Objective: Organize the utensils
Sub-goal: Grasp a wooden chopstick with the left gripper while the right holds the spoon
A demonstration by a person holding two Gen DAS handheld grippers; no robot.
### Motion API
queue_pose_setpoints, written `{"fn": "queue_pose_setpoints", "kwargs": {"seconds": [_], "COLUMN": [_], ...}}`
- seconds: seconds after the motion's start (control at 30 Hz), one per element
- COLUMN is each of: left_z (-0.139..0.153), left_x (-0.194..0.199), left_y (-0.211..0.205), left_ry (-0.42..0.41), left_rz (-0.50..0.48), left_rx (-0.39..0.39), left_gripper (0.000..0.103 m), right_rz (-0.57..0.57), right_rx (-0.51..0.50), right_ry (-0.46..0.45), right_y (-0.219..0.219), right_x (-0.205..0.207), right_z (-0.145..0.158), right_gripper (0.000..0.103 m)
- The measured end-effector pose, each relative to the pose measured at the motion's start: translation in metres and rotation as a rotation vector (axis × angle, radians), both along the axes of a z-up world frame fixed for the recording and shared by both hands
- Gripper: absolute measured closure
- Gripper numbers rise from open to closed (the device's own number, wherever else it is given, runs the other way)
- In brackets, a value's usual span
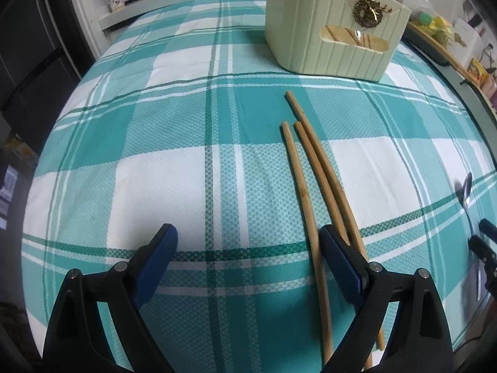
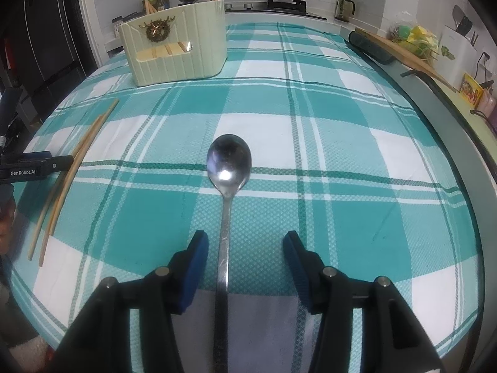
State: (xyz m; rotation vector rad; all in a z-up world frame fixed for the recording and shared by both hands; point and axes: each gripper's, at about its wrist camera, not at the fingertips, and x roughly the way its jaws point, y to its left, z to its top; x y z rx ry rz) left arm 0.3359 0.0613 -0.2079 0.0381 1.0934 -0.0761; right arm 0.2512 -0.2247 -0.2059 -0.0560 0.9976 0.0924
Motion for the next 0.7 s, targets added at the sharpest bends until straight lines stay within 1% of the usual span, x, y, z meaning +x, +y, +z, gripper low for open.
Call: {"fn": "queue_pose_setpoints", "kwargs": {"seconds": [0.17,0.27,0.4,0.53,0.6,0.67,0.7], "left_z": [0.000,0.001,0.003,0.004,0.005,0.006,0.007], "left_x": [0.009,0.012,0.014,0.022,0.026,0.032,0.032], "left_y": [0.001,-0.003,-0.006,-0.012,-0.014,-0.016,-0.016], "left_ry": [-0.005,-0.010,-0.011,-0.006,-0.004,-0.004,-0.006], "left_rz": [0.022,0.013,0.001,-0.011,-0.019,-0.020,-0.018], "left_rx": [0.003,0.006,0.004,0.008,0.008,0.010,0.009], "left_gripper": [0.014,0.020,0.029,0.038,0.046,0.050,0.054], "right_rz": [-0.005,-0.002,-0.004,0.015,0.035,0.046,0.045], "right_rx": [-0.004,-0.003,0.012,0.004,-0.012,-0.025,-0.020], "right_ry": [-0.012,-0.012,-0.006,-0.009,-0.013,-0.019,-0.019], "right_y": [0.003,0.003,0.002,0.009,0.017,0.023,0.024], "right_x": [0.000,0.003,0.008,0.020,0.030,0.042,0.049], "right_z": [-0.001,-0.001,-0.001,-0.001,-0.002,-0.002,-0.002], "right_gripper": [0.045,0.045,0.045,0.045,0.045,0.045,0.045]}}
